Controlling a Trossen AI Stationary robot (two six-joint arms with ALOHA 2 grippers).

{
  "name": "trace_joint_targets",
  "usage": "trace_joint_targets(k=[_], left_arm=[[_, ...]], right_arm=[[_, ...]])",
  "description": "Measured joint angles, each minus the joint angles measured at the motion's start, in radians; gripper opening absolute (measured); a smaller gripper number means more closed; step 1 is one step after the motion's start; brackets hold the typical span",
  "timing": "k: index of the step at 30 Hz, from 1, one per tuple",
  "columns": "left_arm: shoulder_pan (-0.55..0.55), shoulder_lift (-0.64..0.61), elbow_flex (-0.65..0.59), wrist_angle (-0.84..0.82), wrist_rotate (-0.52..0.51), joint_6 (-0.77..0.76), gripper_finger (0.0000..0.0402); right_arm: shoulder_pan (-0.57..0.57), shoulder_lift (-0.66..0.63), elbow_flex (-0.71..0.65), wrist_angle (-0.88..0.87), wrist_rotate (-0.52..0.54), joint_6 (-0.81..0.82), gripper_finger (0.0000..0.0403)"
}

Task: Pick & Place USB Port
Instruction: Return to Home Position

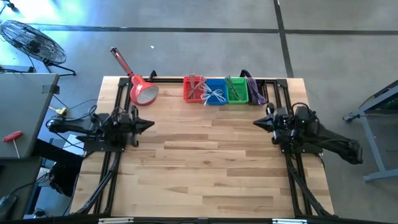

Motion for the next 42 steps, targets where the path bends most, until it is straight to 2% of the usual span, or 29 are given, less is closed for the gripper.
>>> trace_joint_targets(k=[5,10,23,34,37,42], left_arm=[[0.0,0.0,-0.081,0.094,0.007,-0.004,0.0],[0.0,0.0,-0.111,0.104,0.025,-0.024,0.0],[0.0,0.0,-0.118,0.066,0.076,0.041,0.0],[0.0,0.0,-0.119,0.066,0.075,0.046,0.0],[0.0,0.0,-0.119,0.066,0.075,0.046,0.0],[0.0,0.0,-0.12,0.066,0.075,0.047,0.0]], right_arm=[[0.0,0.0,-0.066,0.094,-0.001,0.0,0.0],[0.008,-0.001,-0.114,0.172,0.002,-0.003,0.0],[0.122,0.002,-0.115,0.218,0.011,-0.159,0.0],[0.183,0.002,-0.115,0.212,0.016,-0.154,0.0],[0.228,0.002,-0.115,0.21,0.048,-0.138,0.0],[0.342,0.002,-0.115,0.21,0.203,-0.173,0.0]])
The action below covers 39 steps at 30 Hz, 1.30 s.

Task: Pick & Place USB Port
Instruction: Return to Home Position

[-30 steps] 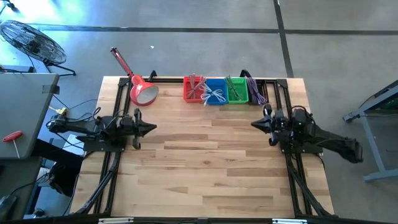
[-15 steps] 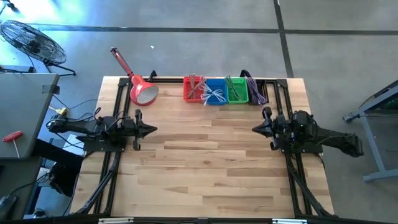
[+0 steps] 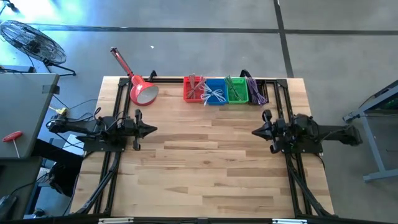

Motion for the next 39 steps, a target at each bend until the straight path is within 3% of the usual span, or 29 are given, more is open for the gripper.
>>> trace_joint_targets(k=[4,9,14,25,31,39], left_arm=[[0.0,0.0,0.0,0.0,0.0,0.0,0.0],[0.0,0.0,0.0,0.0,0.0,-0.001,0.0],[0.0,0.0,-0.001,-0.001,0.007,-0.002,0.0],[0.0,0.0,-0.001,-0.004,0.03,-0.024,0.0],[0.0,0.0,-0.001,-0.007,0.042,-0.048,0.0],[0.0,0.0,-0.001,0.014,-0.019,-0.004,0.0]], right_arm=[[0.093,0.0,0.0,0.008,0.153,-0.049,0.0],[0.193,0.0,0.02,0.023,0.267,-0.094,0.0],[0.271,0.0,0.034,0.028,0.287,-0.147,0.0],[0.363,0.0,0.0,0.212,0.331,-0.208,0.0],[0.388,0.0,0.0,0.199,0.401,-0.232,0.0],[0.388,-0.001,0.0,0.145,0.42,-0.202,0.0]])
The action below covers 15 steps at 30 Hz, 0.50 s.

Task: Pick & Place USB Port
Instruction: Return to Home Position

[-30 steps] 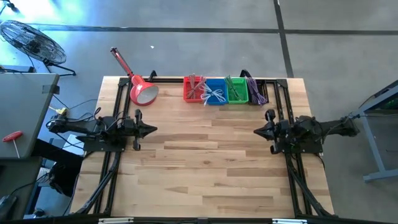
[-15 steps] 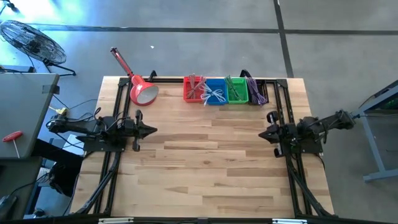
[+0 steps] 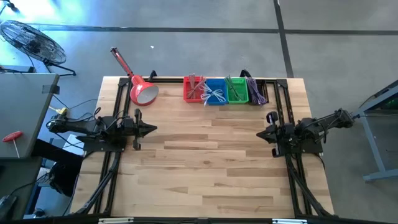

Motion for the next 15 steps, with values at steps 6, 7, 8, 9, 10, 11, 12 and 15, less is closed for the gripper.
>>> trace_joint_targets(k=[6,7,8,9,10,11,12,15], left_arm=[[0.0,0.0,0.0,0.001,0.0,0.003,0.0],[0.0,0.0,0.0,0.001,0.0,0.003,0.0],[0.0,0.0,0.0,0.001,0.0,0.003,0.0],[0.0,0.0,0.0,0.001,0.0,0.003,0.0],[0.0,0.0,0.0,0.001,0.0,0.003,0.0],[0.0,0.0,0.0,0.001,-0.001,0.003,0.0],[0.0,0.0,0.0,0.001,-0.001,0.004,0.0],[0.0,0.0,0.0,0.002,-0.004,0.005,0.0]], right_arm=[[0.0,0.0,0.0,-0.005,0.019,-0.008,0.0],[0.0,0.0,0.0,-0.006,0.026,-0.009,0.0],[0.0,0.0,0.0,-0.006,0.029,-0.01,0.0],[0.0,-0.004,0.0,-0.009,0.031,-0.01,0.0],[0.0,-0.009,0.0,-0.013,0.032,-0.013,0.0],[-0.002,-0.016,0.0,-0.016,0.032,-0.017,0.0],[-0.005,-0.016,0.0,-0.024,0.035,-0.018,0.0],[-0.027,-0.016,0.0,-0.029,0.047,-0.011,0.0]])
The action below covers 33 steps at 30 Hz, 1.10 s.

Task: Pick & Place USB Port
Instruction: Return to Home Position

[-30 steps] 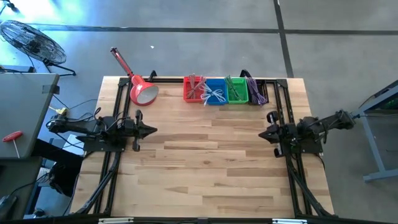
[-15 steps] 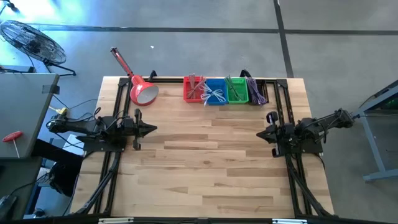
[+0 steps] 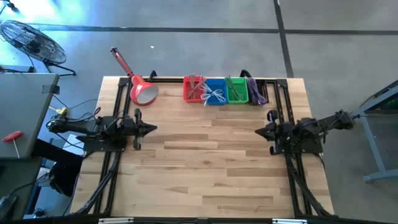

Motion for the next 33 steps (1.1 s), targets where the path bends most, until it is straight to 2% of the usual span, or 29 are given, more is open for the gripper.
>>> trace_joint_targets(k=[13,20,26,33], left_arm=[[0.0,0.0,0.0,0.0,-0.023,0.001,0.0],[0.0,0.0,0.015,-0.013,-0.158,-0.003,0.0],[0.0,-0.001,0.068,-0.037,-0.103,0.025,0.0],[0.0,0.0,0.067,-0.069,-0.108,0.004,0.0]], right_arm=[[-0.128,0.0,0.0,-0.013,-0.094,0.047,0.0],[-0.156,0.0,0.0,-0.011,-0.127,0.064,0.0],[-0.156,0.0,0.0,-0.026,-0.14,0.082,0.0],[-0.156,0.0,0.0,-0.014,-0.14,0.074,0.0]])
